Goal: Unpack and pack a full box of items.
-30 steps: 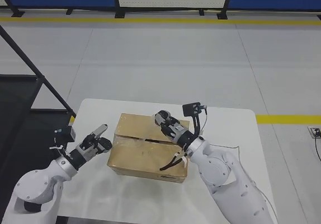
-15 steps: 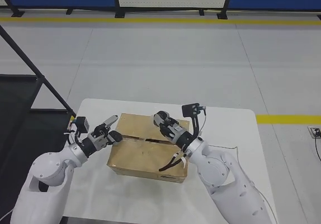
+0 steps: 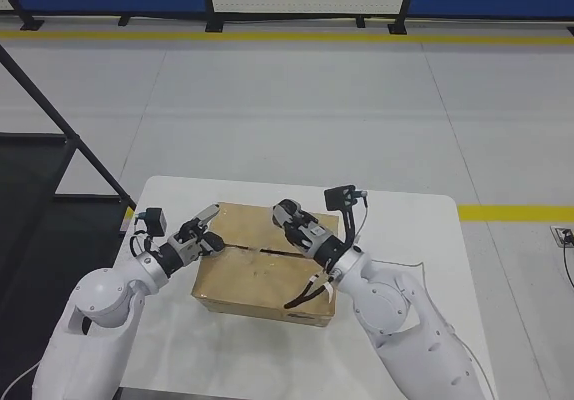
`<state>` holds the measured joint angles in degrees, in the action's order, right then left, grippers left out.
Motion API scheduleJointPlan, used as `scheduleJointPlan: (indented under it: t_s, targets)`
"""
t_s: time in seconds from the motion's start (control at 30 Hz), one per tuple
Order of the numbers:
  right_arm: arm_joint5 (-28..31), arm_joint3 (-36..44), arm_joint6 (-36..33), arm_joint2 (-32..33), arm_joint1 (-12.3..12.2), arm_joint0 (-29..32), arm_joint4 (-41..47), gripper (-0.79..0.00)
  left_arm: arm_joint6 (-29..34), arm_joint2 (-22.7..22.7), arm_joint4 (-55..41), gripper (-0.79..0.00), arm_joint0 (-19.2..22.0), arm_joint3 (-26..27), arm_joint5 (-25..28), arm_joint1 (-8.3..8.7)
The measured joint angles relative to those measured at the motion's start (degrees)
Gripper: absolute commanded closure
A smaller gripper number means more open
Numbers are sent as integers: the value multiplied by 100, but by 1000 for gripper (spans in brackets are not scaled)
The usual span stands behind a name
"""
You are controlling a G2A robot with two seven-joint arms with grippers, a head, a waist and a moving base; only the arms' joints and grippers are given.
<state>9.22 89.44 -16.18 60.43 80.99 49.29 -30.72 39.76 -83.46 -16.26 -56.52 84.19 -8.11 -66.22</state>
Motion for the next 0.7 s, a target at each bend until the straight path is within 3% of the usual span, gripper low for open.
scheduleJointPlan:
  t_s: [0.7]
  targets:
    - [685, 217, 881, 65, -6, 402, -681, 0, -133, 67, 50, -785, -25, -87, 4, 44]
